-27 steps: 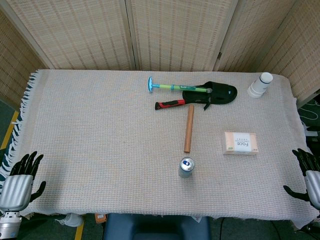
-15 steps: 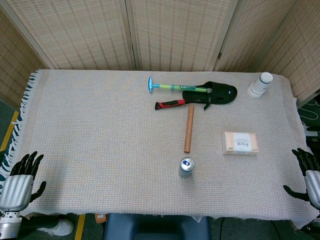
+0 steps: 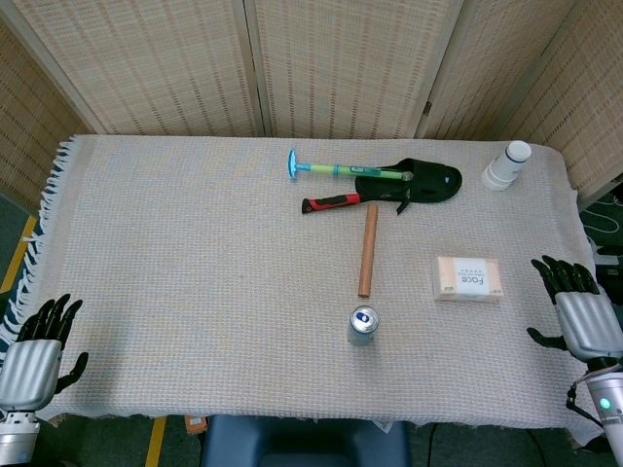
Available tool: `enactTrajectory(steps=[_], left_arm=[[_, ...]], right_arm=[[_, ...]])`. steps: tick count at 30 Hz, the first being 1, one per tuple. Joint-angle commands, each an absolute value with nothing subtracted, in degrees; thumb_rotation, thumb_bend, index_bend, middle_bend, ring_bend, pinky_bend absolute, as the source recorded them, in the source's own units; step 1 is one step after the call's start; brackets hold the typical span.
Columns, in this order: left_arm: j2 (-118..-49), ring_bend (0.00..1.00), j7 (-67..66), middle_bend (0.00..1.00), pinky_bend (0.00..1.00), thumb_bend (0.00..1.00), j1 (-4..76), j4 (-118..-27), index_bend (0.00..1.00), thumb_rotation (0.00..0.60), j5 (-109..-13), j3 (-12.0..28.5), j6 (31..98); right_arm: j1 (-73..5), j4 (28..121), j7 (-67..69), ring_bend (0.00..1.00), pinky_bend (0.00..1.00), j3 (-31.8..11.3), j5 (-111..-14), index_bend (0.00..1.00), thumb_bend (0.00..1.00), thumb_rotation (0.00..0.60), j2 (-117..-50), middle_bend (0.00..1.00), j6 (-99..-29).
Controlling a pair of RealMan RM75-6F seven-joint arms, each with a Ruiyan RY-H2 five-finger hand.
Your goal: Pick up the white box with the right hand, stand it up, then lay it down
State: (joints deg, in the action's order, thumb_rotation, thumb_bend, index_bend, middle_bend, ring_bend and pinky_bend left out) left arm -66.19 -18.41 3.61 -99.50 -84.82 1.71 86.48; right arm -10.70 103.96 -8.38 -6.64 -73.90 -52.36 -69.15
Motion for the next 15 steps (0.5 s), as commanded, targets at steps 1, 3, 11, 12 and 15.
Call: enactTrajectory(steps=[1,3,11,12,15], left_arm=[[-66.1,0.00,-18.3,0.00,0.15,0.34,3.6,-99.6,0.10,0.600,-84.8,1.7,86.5],[-66.0,0.00,-18.3,0.00,0.15,0.35,3.5,-99.7,0.10,0.600,-84.9,1.7,86.7],[-65.7,0.00,-17.9,0.00,0.15,0.34,3.4,-99.9,0.10,0.600,-84.9,1.7,86.8],[-65.6,0.00,-17.8,0.00,0.15,0.34,3.4,-100.0,0.10,0.600,-84.9,1.8,86.9],[-65.5,0.00,-17.4,0.00,0.15,0.34,3.3,-100.0,0.10,0.600,-84.8,1.9,87.1]], right_arm=[[-14.4,103.7,-11.8,0.00,0.00,-8.1,-70.3,0.00,0.14,0.600,-53.0,0.01,-64.5],[-18.8,101.7,-15.5,0.00,0.00,-9.1,-65.1,0.00,0.14,0.600,-54.8,0.01,-58.3],[-27.8,95.6,-23.8,0.00,0.00,-10.0,-49.4,0.00,0.14,0.600,-60.6,0.01,-49.9],[-28.5,94.9,-24.3,0.00,0.00,-10.0,-48.4,0.00,0.14,0.600,-61.2,0.01,-49.5],[-30.9,93.0,-25.8,0.00,0.00,-9.7,-45.5,0.00,0.14,0.600,-63.0,0.01,-48.0]])
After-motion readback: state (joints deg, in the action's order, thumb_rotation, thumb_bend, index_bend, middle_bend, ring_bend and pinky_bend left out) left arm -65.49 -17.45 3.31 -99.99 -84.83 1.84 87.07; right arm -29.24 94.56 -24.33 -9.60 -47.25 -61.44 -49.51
